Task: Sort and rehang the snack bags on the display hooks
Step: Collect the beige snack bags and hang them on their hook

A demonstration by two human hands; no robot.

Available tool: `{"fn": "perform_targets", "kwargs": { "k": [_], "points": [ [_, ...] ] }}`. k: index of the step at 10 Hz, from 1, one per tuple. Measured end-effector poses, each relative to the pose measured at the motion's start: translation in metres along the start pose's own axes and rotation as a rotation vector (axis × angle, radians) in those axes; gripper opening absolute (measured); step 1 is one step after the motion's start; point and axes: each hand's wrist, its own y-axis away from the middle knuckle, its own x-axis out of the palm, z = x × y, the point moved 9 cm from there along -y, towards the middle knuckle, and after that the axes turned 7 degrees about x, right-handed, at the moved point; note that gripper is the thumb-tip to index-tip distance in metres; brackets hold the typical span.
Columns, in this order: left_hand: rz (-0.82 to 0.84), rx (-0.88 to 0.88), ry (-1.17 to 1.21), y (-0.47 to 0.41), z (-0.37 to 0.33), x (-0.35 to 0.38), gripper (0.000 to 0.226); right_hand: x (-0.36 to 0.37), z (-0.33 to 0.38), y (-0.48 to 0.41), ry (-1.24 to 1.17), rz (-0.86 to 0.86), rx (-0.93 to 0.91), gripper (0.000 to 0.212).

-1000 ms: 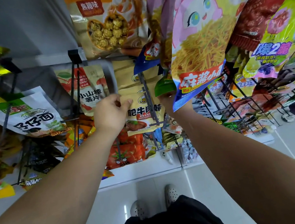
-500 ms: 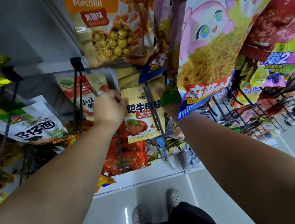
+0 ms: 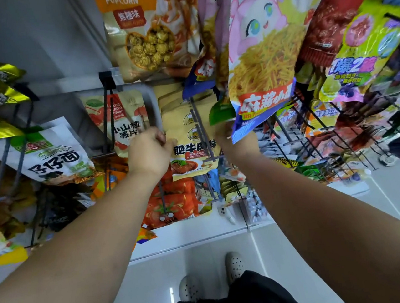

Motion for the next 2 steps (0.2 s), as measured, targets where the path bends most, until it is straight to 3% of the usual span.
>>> {"fn": "perform_targets", "kwargs": {
  "k": [2],
  "points": [
    [0.045,-0.023,-0.056,0.034,-0.008,-0.012,0.027,-0.019,-0.009,0.028,0.029,0.046,-0.042,0.021]
  ]
}}
